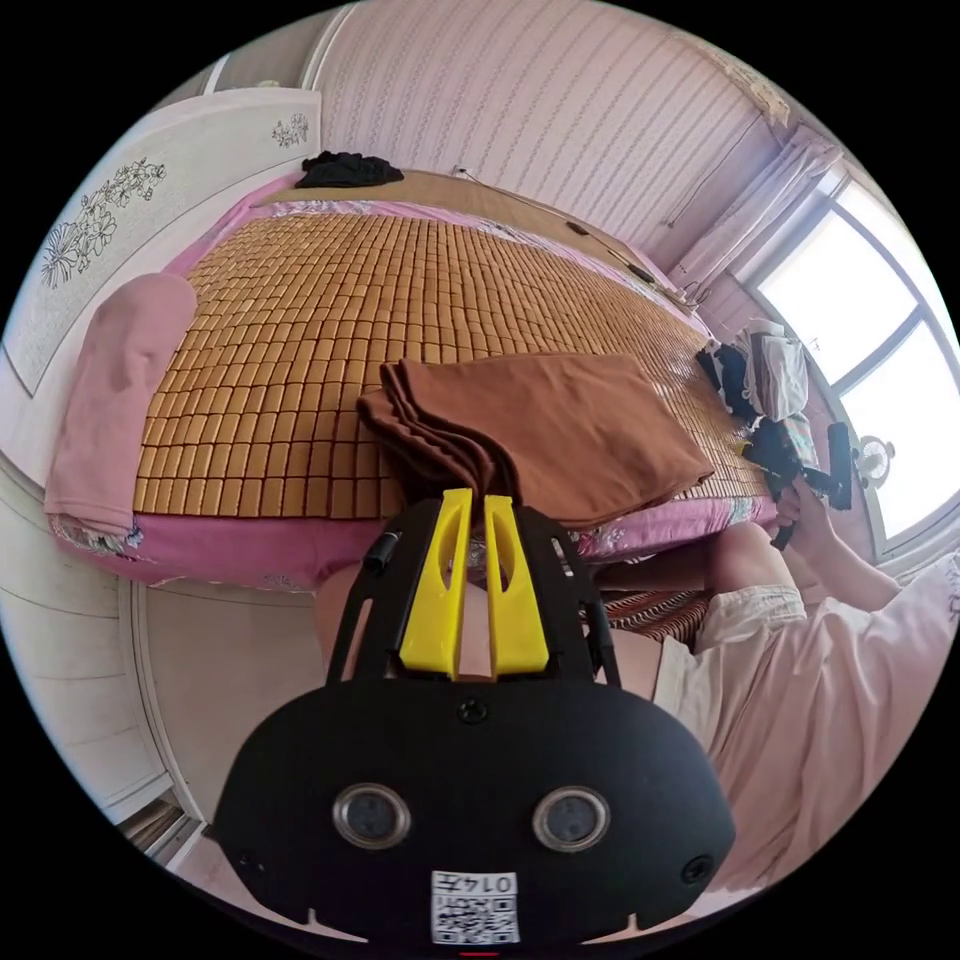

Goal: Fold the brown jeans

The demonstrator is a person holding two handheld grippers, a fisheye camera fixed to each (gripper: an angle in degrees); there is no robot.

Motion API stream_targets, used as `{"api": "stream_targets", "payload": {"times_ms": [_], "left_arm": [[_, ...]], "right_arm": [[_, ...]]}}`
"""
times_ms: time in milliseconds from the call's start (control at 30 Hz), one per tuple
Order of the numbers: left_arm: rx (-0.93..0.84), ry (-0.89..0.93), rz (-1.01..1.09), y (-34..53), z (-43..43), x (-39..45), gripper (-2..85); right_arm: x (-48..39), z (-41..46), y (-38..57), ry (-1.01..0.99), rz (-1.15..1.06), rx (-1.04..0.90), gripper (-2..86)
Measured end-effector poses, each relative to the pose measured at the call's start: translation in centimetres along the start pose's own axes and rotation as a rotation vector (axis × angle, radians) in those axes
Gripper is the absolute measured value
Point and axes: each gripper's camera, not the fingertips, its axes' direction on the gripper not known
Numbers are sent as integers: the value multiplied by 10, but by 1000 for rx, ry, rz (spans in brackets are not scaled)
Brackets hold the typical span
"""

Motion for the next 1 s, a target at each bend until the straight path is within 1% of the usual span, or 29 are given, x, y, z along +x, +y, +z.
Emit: {"api": "stream_targets", "payload": {"times_ms": [33, 67, 133, 233, 300, 400, 433, 500, 600, 700, 767, 867, 1000], "left_arm": [[9, 4, 2, 2, -2, -6, -3], [13, 8, 1, 3, -3, -9, -3], [26, 21, -15, 7, -6, -22, 0], [35, 39, -45, 16, -7, -41, 6], [46, 70, -75, 21, -9, -54, 13], [49, 93, -105, 26, -11, -72, 25], [40, 84, -105, 26, -12, -77, 30], [47, 104, -108, 26, -15, -87, 37], [25, 121, -179, 23, -19, -113, 52], [52, 145, -208, 23, -26, -135, 50], [40, 143, -208, 19, -28, -145, 51], [50, 90, -217, 11, -28, -161, 66], [61, 62, -278, -7, -19, -194, 96]], "right_arm": [[-34, 21, -17, -75, -173, -54, 54], [-51, 33, -25, -104, -238, -83, 66], [-121, 80, -46, -207, -502, -162, 114], [-194, 139, -56, -195, -730, -210, 150], [-223, 175, -60, -189, -800, -277, 163], [-241, 219, -76, -74, -788, -388, 150], [-239, 227, -85, -125, -774, -442, 136], [-231, 229, -94, -181, -748, -463, 112], [-209, 218, -104, -216, -710, -419, 74], [-175, 206, -112, -207, -613, -379, 44], [-151, 198, -118, -222, -556, -369, 38], [-110, 172, -127, -231, -478, -331, 33], [-47, 109, -131, -190, -357, -206, 30]]}}
